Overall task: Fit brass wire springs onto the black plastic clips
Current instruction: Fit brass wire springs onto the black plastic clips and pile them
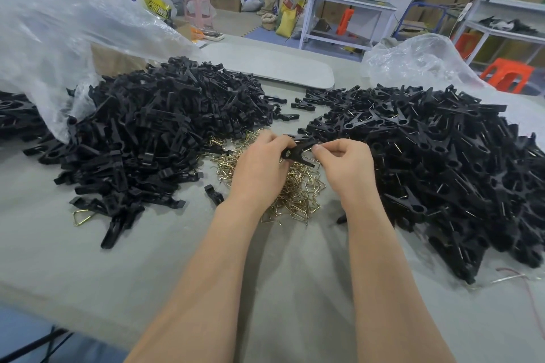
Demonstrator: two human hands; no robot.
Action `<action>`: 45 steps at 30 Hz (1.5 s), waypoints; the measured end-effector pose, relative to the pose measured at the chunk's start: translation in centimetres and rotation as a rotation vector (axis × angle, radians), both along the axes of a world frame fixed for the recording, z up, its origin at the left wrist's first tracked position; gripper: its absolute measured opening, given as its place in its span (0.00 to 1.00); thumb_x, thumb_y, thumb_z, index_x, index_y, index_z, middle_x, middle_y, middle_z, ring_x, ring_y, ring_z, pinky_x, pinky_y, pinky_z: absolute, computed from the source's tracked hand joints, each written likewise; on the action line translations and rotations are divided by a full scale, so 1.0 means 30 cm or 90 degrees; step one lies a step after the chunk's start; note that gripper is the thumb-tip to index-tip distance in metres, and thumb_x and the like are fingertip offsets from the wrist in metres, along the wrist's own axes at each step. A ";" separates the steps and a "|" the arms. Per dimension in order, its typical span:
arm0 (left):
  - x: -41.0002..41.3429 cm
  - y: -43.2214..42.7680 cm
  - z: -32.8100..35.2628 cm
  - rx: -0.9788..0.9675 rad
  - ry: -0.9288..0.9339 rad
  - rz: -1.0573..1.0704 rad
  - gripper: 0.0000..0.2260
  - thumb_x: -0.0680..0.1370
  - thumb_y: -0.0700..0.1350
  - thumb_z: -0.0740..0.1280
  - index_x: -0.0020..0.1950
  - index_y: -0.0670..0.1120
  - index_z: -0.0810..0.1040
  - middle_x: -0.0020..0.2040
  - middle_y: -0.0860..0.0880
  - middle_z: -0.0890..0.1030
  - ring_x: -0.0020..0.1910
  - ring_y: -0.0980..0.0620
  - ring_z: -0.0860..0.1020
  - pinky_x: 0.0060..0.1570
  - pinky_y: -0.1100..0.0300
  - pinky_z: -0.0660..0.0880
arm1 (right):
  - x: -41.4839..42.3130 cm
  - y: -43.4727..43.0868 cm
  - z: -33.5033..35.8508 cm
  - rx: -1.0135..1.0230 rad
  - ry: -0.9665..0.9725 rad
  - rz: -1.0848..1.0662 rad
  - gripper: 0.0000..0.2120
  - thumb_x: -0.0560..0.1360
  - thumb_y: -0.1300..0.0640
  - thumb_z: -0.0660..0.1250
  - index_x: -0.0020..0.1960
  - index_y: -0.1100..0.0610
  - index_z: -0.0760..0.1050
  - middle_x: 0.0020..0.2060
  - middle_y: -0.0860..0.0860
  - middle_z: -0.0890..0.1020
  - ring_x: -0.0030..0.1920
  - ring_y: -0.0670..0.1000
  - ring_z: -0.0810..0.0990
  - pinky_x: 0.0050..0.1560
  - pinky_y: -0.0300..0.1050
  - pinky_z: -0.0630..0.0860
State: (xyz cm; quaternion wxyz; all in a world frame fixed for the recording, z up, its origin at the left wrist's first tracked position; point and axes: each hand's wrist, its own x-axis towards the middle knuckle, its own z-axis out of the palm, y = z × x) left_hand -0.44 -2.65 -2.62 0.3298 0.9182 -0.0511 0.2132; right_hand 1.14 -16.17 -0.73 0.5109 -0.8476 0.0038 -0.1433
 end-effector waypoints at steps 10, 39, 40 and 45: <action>-0.002 0.002 0.001 0.008 0.010 -0.003 0.11 0.76 0.42 0.68 0.58 0.49 0.78 0.51 0.51 0.75 0.48 0.48 0.77 0.47 0.52 0.74 | -0.004 0.001 0.005 -0.063 -0.004 -0.007 0.12 0.73 0.56 0.70 0.32 0.47 0.75 0.26 0.43 0.76 0.30 0.40 0.74 0.33 0.28 0.67; -0.040 0.002 0.071 -0.155 -0.034 -0.198 0.13 0.71 0.44 0.74 0.55 0.46 0.81 0.52 0.52 0.74 0.55 0.57 0.71 0.58 0.71 0.65 | 0.001 -0.037 -0.013 0.450 0.314 0.427 0.21 0.72 0.41 0.65 0.45 0.61 0.78 0.31 0.55 0.83 0.30 0.50 0.83 0.31 0.40 0.80; -0.042 0.001 0.073 -0.163 -0.036 -0.209 0.15 0.71 0.43 0.74 0.57 0.46 0.80 0.54 0.53 0.74 0.56 0.58 0.71 0.58 0.71 0.65 | 0.003 -0.033 -0.016 0.447 0.306 0.420 0.20 0.71 0.42 0.64 0.44 0.61 0.78 0.30 0.55 0.82 0.29 0.50 0.83 0.30 0.39 0.80; -0.043 0.009 0.078 -0.209 -0.030 -0.234 0.16 0.71 0.42 0.75 0.57 0.48 0.80 0.55 0.54 0.78 0.56 0.60 0.75 0.59 0.69 0.68 | 0.006 -0.015 -0.023 0.433 0.297 0.412 0.19 0.70 0.44 0.61 0.43 0.60 0.76 0.28 0.53 0.81 0.26 0.48 0.81 0.27 0.38 0.78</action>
